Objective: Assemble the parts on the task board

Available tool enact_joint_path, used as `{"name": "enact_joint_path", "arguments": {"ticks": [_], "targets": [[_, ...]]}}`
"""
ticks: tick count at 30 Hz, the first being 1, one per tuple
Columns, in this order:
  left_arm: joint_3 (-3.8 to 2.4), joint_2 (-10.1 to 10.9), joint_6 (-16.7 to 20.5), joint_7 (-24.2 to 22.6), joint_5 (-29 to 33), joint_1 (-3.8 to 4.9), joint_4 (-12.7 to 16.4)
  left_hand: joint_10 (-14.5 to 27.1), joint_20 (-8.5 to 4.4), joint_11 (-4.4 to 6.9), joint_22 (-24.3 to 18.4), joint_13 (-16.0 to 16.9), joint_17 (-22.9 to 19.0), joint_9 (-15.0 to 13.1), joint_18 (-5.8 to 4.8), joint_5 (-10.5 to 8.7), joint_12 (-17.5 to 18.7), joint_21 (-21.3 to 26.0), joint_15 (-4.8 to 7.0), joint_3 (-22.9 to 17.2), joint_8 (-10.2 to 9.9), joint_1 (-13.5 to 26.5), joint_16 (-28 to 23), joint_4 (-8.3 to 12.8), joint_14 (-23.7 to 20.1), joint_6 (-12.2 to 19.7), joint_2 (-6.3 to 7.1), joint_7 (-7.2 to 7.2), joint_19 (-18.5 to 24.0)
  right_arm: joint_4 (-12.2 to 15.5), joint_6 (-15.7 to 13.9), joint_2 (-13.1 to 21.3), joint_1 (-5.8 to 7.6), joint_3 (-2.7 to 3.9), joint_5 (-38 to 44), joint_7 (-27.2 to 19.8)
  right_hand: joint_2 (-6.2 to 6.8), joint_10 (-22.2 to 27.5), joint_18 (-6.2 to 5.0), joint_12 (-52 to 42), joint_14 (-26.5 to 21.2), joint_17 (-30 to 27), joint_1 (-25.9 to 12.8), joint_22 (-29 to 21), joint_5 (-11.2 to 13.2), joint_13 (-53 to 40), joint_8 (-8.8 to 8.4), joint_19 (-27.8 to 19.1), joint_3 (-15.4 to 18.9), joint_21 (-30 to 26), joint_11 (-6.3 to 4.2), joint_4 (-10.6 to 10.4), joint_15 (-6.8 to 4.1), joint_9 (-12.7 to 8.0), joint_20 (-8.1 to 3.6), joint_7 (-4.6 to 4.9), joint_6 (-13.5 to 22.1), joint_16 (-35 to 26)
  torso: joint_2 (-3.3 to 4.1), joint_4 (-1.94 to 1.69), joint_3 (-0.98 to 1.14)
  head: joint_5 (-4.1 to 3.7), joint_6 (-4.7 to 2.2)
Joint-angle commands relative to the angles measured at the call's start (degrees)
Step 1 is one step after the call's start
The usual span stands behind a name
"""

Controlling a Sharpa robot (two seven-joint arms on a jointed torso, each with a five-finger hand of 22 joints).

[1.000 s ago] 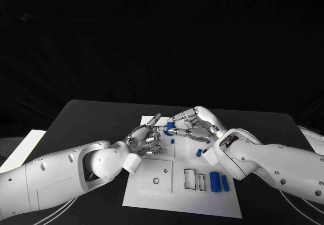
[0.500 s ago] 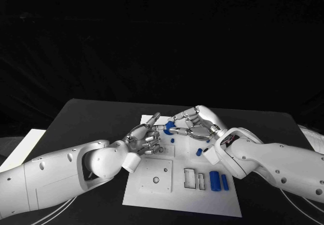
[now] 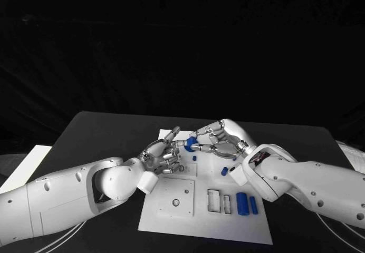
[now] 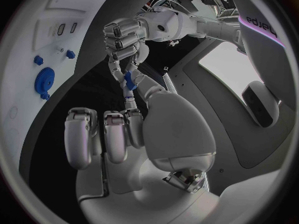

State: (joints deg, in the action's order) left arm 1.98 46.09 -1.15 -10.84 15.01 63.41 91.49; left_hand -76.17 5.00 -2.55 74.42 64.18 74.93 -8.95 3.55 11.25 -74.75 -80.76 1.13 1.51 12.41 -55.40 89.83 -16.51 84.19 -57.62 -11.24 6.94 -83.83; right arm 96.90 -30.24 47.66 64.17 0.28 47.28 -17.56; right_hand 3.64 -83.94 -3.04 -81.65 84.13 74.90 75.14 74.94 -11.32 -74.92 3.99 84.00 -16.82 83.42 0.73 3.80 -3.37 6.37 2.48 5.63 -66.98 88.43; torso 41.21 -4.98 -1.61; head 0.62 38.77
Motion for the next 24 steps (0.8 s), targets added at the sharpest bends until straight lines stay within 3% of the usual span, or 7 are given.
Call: {"name": "enact_joint_path", "arguments": {"ticks": [1, 12, 24], "targets": [[-0.06, 0.0, -0.1, 0.8, -0.8, 0.07, -0.2, 0.0, -0.39, -0.05, -0.2, -0.3, 15.1, -0.1, -0.21, 0.28, 0.2, 0.0, 0.3, 0.2, -0.4, -0.7, 0.2, 0.0, 5.8, 0.7, -0.11, 0.31, -0.6, 0.3, 0.4, 0.0, -0.09, 0.0, 0.4, 0.0, -0.5, -1.8, 0.37, -0.2, 5.4, 13.0, -0.3, 3.0, -0.1, -9.7, 0.18, 0.9, 0.2, 0.2, 0.14, -0.3, 0.26, 0.1, 0.42, -0.09, -0.5, 0.2, 0.0, 0.04, -0.02, -0.03, -0.03], [-0.06, 0.8, 4.9, 3.3, -3.0, 0.15, -2.4, 1.5, 0.0, -0.74, -1.2, -2.5, 15.1, 0.0, -0.02, 0.29, 1.7, 0.6, -0.24, 0.4, -1.7, -1.6, 0.2, 0.1, 5.8, 3.1, 0.28, 1.15, -0.2, 0.4, 0.7, 0.4, -0.15, 0.0, 0.4, 0.4, -0.51, -1.8, 0.37, -0.2, 5.4, 13.1, -0.4, 3.0, -0.1, -9.7, 0.18, 0.9, 0.3, 0.2, 0.14, -0.4, 0.26, 0.1, 0.42, -0.1, -0.5, 0.2, -0.01, 0.01, 0.0, 0.03, 0.14], [-0.2, 4.2, 4.9, 0.1, -2.4, 0.33, -3.9, 1.7, 0.13, -0.85, -1.3, -2.7, 15.1, 0.0, -0.01, 0.32, 1.9, 0.7, -0.36, 0.3, -1.8, -2.2, 0.2, 0.3, 5.8, 3.3, 0.52, 1.25, -0.1, -2.7, 5.5, -0.5, -0.11, -0.01, 9.3, 4.9, -0.68, -1.8, 0.41, -0.3, 5.5, 13.3, -0.4, 3.2, 0.1, -9.7, 0.21, 1.0, 0.3, 0.3, 0.11, -0.4, 0.25, 0.2, 0.42, -0.15, -0.6, 0.4, -0.01, -0.08, -0.15, -0.24, 0.65]]}}
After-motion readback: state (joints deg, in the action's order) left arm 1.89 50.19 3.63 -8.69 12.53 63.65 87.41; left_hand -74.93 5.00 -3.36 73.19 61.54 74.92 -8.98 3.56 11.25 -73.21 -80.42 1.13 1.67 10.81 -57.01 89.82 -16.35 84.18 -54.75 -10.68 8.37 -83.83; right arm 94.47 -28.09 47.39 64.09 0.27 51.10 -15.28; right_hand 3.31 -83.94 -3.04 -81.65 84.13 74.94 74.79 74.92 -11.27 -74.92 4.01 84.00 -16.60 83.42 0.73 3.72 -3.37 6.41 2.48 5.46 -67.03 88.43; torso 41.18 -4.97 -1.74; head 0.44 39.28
